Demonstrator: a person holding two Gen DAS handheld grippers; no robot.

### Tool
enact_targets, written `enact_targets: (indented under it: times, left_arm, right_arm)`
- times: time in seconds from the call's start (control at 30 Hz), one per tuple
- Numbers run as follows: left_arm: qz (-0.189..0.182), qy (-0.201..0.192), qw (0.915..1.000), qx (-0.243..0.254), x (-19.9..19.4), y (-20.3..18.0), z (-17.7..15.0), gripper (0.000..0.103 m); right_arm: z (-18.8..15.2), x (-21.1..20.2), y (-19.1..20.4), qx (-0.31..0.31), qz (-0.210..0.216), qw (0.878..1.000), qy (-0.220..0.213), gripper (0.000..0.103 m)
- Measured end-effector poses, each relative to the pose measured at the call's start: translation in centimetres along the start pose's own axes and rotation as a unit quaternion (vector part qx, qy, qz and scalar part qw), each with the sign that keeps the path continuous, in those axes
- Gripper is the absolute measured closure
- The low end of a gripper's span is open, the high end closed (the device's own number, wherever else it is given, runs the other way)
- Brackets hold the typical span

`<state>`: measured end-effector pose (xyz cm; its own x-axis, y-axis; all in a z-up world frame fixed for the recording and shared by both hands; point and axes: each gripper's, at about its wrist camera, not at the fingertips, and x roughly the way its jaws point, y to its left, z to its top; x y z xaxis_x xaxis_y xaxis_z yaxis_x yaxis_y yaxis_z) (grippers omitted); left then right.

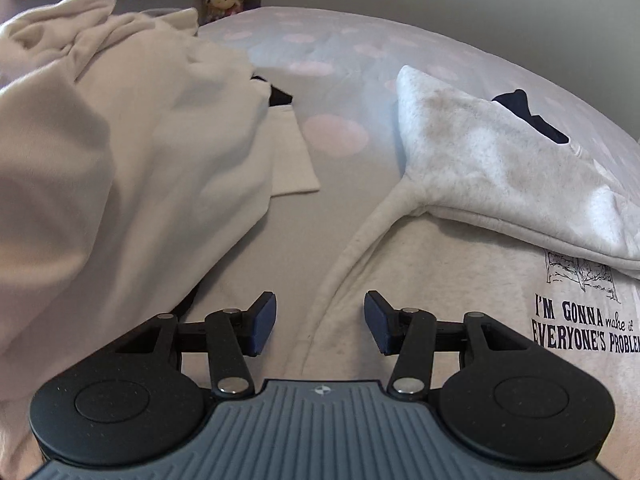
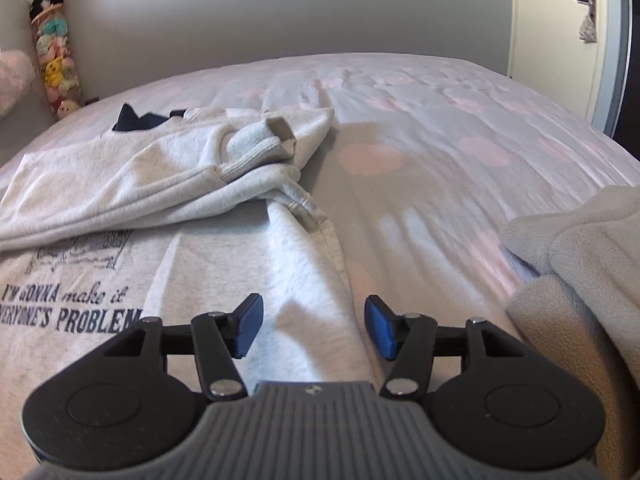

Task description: Fold clothes

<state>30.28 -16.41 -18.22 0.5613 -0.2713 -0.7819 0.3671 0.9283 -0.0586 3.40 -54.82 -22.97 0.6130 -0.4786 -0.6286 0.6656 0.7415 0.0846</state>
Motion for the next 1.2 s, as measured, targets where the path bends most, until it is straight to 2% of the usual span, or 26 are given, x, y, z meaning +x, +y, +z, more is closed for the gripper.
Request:
enact_targets:
  times: [0.17, 0.3, 0.4, 0.47, 0.53, 0.63, 0.9, 1.0, 1.1, 1.13, 1.2]
  left_arm:
    - [0.009, -0.021, 0.9944, 0.104, 1.9, -3.6, 1.8, 0.056]
    - [0.010, -0.037, 0.9796, 0.197, 3.7, -7.4, 2.8, 0.056]
    - [0.020, -0.057, 0.9670, 0.247, 5.2, -9.3, 3.4, 0.059]
    - [0.015, -0.063, 0.9660, 0.250, 5.8, -9.7, 4.0, 0.076]
    - [-0.003, -0.061, 0.9702, 0.234, 5.9, -9.4, 4.5, 0.088]
    - [-0.006, -0.078, 0.9732, 0.216, 5.4, -8.7, 4.6, 0.092]
    - [0.019, -0.049, 0.9842, 0.169, 7.1, -6.6, 4.6, 0.092]
    - [0.007, -0.045, 0.9861, 0.160, 6.5, -6.5, 4.8, 0.091]
    - [-0.013, -0.029, 0.9913, 0.128, 5.3, -5.3, 4.7, 0.078]
    - [-0.007, -0.020, 0.9929, 0.117, 4.9, -4.9, 4.3, 0.075]
    - [-0.003, 0.003, 0.9952, 0.098, 3.9, -4.0, 3.4, 0.075]
  right_arm:
    - [-0.3, -0.5, 0.4, 0.001, -0.001, 1.000, -0.021, 0.038]
    - [-0.6, 0.2, 0.5, 0.007, -0.003, 1.000, -0.012, 0.038]
    - [-0.8, 0.7, 0.6, 0.006, -0.005, 1.000, -0.009, 0.037]
    - [-1.0, 0.9, 0.6, 0.002, -0.006, 1.000, -0.010, 0.035]
    - [-1.1, 1.1, 0.7, 0.000, -0.006, 1.000, -0.011, 0.033]
    - [-1.1, 1.3, 0.6, -0.001, -0.004, 1.000, -0.013, 0.031]
    - [-1.0, 1.7, 0.4, 0.003, 0.000, 1.000, -0.012, 0.030]
    - [-0.9, 1.7, 0.3, 0.006, 0.003, 1.000, -0.010, 0.030]
    - [-0.9, 1.7, 0.4, 0.004, 0.005, 1.000, -0.003, 0.028]
    - [-0.9, 1.7, 0.4, 0.003, 0.006, 1.000, 0.000, 0.027]
    - [-0.8, 1.6, 0.5, 0.003, 0.008, 1.000, 0.008, 0.026]
